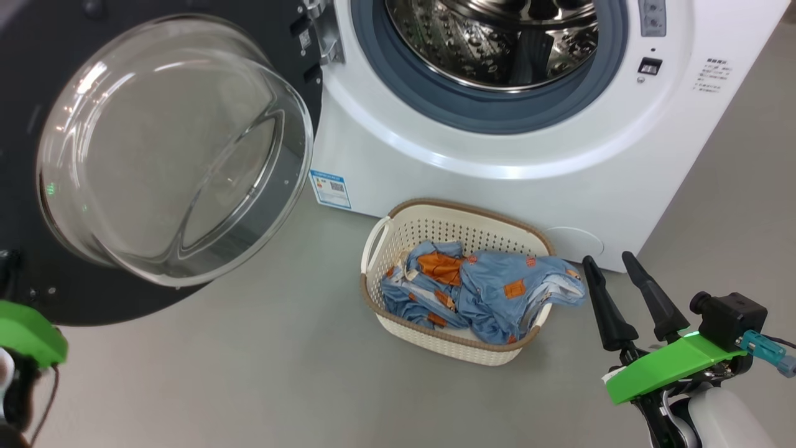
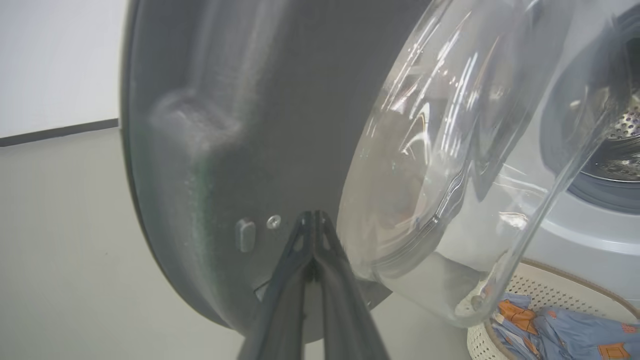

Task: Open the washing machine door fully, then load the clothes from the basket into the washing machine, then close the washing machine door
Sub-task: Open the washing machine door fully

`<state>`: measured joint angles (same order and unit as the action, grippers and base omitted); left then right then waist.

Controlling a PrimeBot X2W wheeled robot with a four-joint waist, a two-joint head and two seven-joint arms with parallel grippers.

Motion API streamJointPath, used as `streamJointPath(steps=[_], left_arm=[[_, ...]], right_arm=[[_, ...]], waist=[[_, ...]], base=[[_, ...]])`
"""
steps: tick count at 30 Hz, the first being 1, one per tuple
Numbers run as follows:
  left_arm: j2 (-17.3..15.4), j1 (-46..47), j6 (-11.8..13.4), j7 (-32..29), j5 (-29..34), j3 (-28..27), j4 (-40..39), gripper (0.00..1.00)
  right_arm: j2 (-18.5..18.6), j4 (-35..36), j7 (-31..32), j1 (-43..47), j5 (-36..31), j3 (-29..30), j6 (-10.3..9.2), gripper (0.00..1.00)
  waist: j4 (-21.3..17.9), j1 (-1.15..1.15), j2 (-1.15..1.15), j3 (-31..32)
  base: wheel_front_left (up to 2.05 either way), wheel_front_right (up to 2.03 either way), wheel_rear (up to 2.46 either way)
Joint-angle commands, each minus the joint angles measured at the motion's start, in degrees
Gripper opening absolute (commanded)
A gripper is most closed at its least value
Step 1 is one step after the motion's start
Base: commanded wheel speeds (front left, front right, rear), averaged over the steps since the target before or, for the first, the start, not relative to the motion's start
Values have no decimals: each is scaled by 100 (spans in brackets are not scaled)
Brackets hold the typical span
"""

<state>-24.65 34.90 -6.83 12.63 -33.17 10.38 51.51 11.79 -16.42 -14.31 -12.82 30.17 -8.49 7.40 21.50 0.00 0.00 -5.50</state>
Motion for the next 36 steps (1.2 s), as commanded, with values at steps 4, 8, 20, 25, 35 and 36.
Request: streamJointPath(steps=[4, 8, 20, 25, 35, 36], left_arm=[[-280, -218, 77, 131, -41, -195, -449, 100], [-195, -545, 185, 149, -37, -166, -931, 100], [27, -1633, 705, 5, -118, -127, -2775, 100], [129, -2020, 912, -61, -159, -111, -3496, 100], [262, -2511, 1199, -78, -91, 0, -4285, 100], [278, -2546, 1220, -74, -87, 11, -4332, 100]], right_arm=[[47, 138, -69, 80, 20, -158, 9, 100], [52, 152, -69, 146, 33, -169, 9, 100], [122, 257, -69, 242, -5, -231, 9, 100], [164, 299, -69, 267, -26, -237, 9, 100], [289, 305, -69, 275, -38, -294, 9, 100], [304, 303, -69, 265, -37, -302, 9, 100]], waist=[[-70, 0, 0, 138], [-134, 0, 0, 245], [-597, 0, 0, 430], [-883, 0, 0, 480], [-1438, 0, 0, 592], [-1498, 0, 0, 598]], base=[[0, 0, 0], [0, 0, 0], [0, 0, 0], [0, 0, 0], [0, 0, 0], [0, 0, 0]])
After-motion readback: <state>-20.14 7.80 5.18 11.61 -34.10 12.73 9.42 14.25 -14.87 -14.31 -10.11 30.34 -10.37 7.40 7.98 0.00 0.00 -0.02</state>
